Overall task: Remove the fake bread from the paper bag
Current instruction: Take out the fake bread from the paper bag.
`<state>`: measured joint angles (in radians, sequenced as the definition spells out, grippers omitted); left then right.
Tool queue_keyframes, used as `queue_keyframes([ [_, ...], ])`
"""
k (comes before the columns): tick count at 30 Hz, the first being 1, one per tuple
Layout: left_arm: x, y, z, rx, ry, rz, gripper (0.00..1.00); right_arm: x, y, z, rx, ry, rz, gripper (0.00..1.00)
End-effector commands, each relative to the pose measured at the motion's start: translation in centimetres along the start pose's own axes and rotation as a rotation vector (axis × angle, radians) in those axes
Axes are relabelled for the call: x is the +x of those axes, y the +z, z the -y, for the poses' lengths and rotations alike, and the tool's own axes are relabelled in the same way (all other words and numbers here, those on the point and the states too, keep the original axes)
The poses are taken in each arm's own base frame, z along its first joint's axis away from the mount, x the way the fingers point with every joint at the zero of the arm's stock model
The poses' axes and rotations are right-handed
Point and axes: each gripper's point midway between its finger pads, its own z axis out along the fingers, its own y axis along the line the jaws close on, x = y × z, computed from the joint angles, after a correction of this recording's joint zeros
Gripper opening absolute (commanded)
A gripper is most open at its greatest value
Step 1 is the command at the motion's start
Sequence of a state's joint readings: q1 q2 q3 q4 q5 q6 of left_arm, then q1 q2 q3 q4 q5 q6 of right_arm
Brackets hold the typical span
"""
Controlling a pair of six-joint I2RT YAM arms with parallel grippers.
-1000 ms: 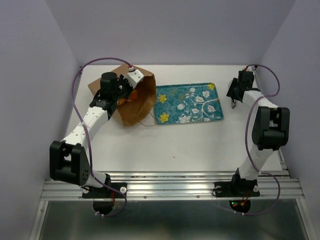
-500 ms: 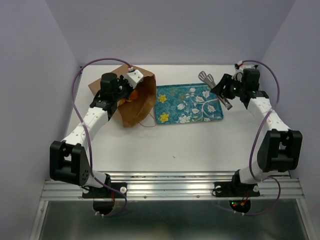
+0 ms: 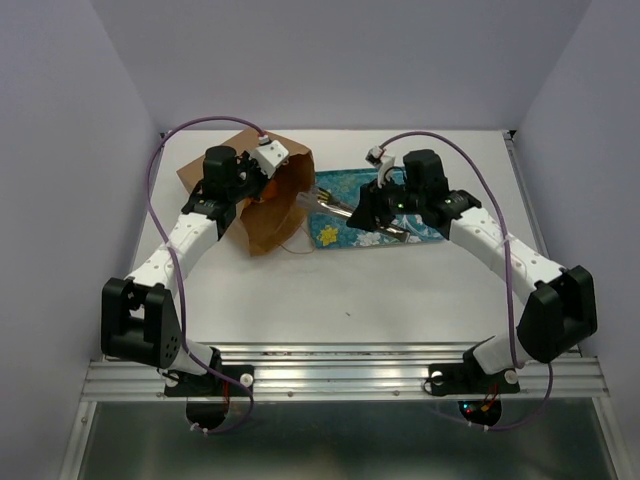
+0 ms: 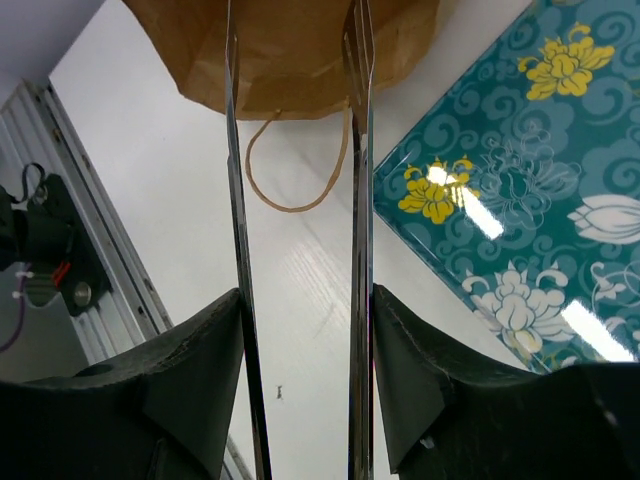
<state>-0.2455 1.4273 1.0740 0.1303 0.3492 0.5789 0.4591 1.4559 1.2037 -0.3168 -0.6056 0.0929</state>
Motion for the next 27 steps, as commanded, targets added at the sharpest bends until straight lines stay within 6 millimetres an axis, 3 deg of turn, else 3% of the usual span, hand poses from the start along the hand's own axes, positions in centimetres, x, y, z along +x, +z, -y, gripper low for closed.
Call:
queue_keyframes([
  [1, -3.8, -0.8, -1.1, -0.022, 0.039, 0.098, 0.00, -2.0, 1.8, -0.4, 0.000, -0.164, 0.017, 0.56],
  [12, -4.3, -1.9, -0.5, -0.013, 0.047, 0.113, 0.00, -5.6, 11.0, 1.4, 0.108, -0.205, 0.035, 0.56],
  [18, -4.2, -1.7, -0.1, -0.002, 0.034, 0.109, 0.00, -6.9, 13.3, 3.2, 0.282, -0.189, 0.084, 0.57],
  [27, -4.3, -1.6, 0.3, 0.012, 0.042, 0.115, 0.00, -6.6, 15.3, 3.1, 0.274, -0.195, 0.090, 0.62],
])
